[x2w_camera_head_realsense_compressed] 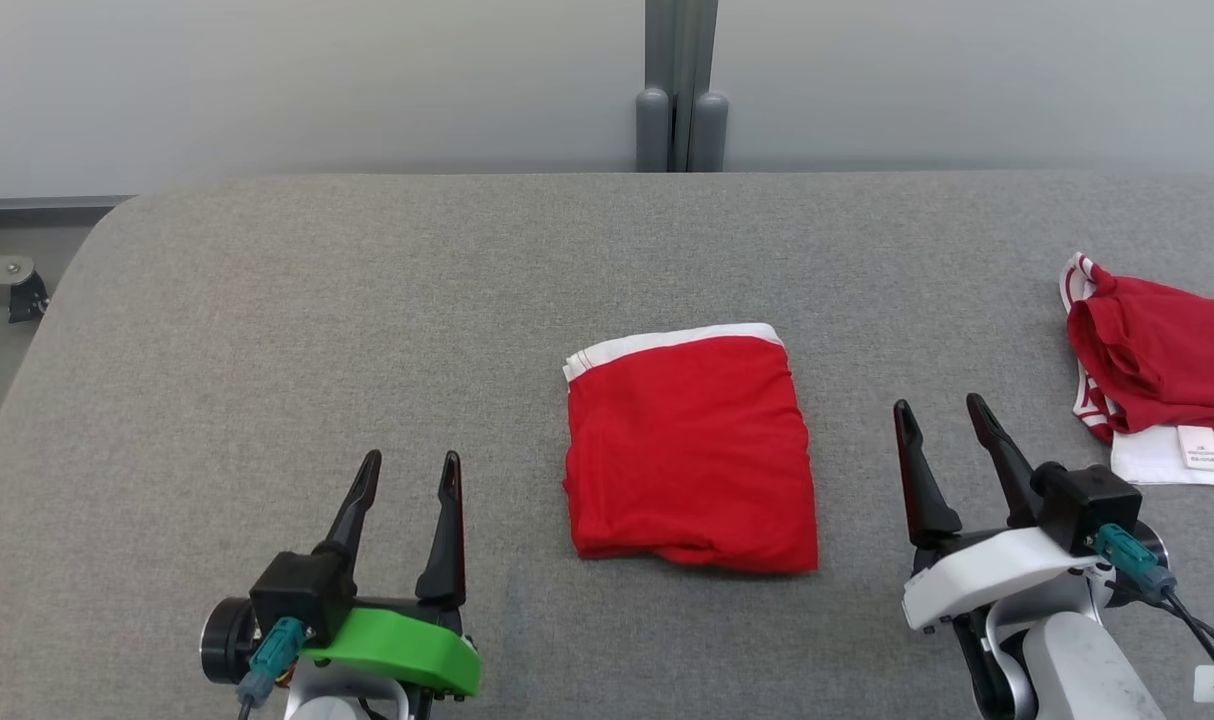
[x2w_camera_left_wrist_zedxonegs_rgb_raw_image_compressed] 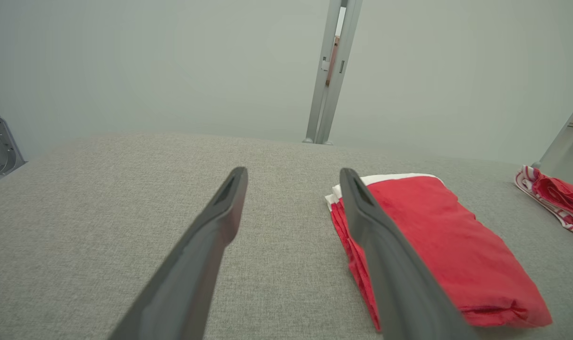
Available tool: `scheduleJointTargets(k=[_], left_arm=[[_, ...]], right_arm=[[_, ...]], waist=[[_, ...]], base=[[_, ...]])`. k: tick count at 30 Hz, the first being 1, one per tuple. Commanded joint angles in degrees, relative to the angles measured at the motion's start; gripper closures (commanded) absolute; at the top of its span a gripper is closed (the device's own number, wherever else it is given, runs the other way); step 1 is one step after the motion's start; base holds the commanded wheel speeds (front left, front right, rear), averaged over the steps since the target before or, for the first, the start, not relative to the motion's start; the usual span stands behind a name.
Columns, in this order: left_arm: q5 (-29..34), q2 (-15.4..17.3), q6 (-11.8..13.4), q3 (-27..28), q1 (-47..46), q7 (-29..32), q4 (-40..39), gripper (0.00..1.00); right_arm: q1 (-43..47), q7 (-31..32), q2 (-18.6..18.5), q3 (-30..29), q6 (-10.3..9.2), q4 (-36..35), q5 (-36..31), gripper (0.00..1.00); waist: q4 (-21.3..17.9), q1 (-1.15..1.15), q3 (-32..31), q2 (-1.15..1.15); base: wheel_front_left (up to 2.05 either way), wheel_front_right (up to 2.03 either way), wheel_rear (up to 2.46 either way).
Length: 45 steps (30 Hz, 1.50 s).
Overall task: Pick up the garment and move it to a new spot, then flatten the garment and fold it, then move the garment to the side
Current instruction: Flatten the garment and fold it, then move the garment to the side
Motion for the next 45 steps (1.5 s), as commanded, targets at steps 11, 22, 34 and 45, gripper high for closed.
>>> scheduleJointTargets(k=[11, 22, 34, 45], left_arm=[[0.8, 0.1, -0.5, -0.6, -0.4, 0.0, -0.4, 0.00], [0.2, 0.1, -2.0, -3.6, -3.1, 0.0, -0.3, 0.00], [-0.9, 0.1, -2.2, -4.2, -5.7, 0.0, 0.0, 0.00], [-0.2, 0.1, -2.0, -2.6, -6.1, 0.0, -0.2, 0.00]], right_arm=[[0.1, 1.1, 0.0, 0.9, 0.02, 0.6, 1.6, 0.00], [-4.6, 7.5, 0.0, 3.7, 0.02, 6.1, 6.8, 0.00], [-10.7, 10.8, 0.0, 4.2, 0.02, 16.8, 19.8, 0.00], [-14.1, 9.7, 0.1, 8.4, 0.02, 23.1, 18.4, 1.00]], waist=[[0.7, 0.00, 1.4, 0.00], [4.9, 0.00, 5.9, 0.00], [9.1, 0.00, 9.0, 0.00], [7.5, 0.00, 8.6, 0.00]], base=[[0.00, 0.00, 0.00], [0.00, 0.00, 0.00], [0.00, 0.00, 0.00], [0.00, 0.00, 0.00]])
